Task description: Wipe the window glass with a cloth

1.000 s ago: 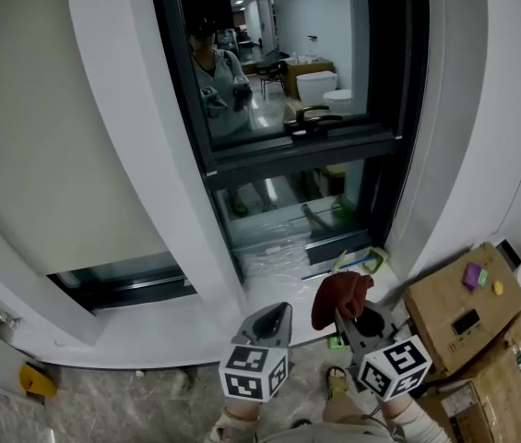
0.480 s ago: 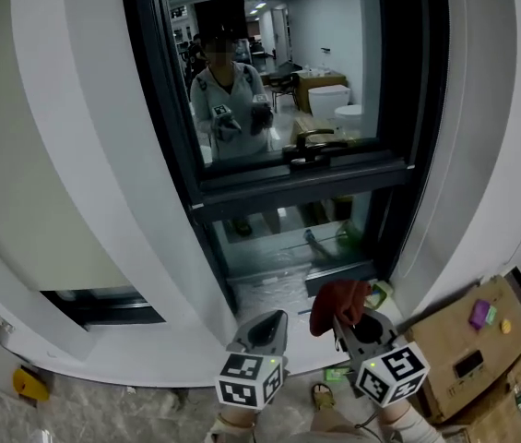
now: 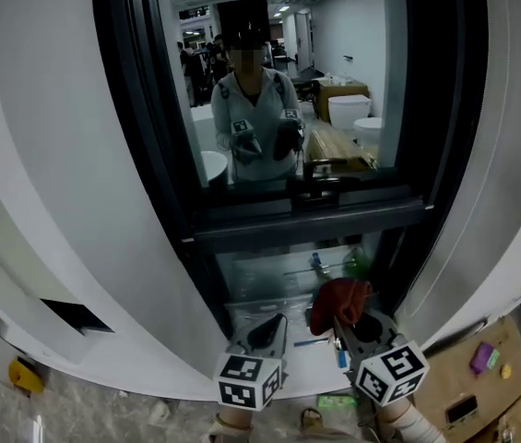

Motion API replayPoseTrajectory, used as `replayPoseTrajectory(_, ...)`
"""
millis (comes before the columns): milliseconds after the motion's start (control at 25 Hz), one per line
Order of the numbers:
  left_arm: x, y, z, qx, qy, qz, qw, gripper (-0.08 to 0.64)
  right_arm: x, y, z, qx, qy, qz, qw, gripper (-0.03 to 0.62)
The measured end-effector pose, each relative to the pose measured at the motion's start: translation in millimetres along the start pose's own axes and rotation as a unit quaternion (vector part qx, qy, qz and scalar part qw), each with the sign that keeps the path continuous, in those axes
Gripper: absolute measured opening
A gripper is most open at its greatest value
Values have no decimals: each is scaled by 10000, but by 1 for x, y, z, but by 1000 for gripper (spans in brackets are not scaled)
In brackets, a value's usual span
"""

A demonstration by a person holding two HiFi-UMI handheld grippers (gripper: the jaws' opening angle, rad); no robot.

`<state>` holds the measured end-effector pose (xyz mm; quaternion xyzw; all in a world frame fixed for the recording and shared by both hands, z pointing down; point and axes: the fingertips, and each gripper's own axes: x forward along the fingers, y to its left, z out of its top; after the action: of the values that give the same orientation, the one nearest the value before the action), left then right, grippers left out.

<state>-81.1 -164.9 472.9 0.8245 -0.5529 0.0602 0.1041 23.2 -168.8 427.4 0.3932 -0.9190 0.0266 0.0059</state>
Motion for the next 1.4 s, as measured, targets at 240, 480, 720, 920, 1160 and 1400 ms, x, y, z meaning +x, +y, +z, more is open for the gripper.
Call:
replayPoseTrajectory(240, 36, 12, 23, -21, -123, 283, 9995, 5, 33, -35, 21, -213, -57, 318, 9993, 61)
replayPoseTrajectory(480, 58, 23, 34, -91, -194, 585, 9981, 5, 62, -55, 41, -414, -187, 646, 9969, 61)
replayPoseTrajectory(720, 65, 36, 38, -155, -132, 792, 9967, 5, 89, -57, 62, -623, -307, 936, 9932, 61)
replayPoseTrajectory(920, 62, 51, 49, -184, -105, 882, 9959, 5, 112, -41, 103, -1133, -538, 1253, 9842, 61)
replayPoseTrajectory(1160, 57, 74, 64, -187, -214, 939, 9952, 5, 142, -23, 191, -2376, -1149, 1304, 9557, 61)
replayPoseTrajectory(1400, 52, 96, 82, -62, -249, 984, 9948, 5, 169, -3, 309, -3509, -1859, 900, 9134, 61)
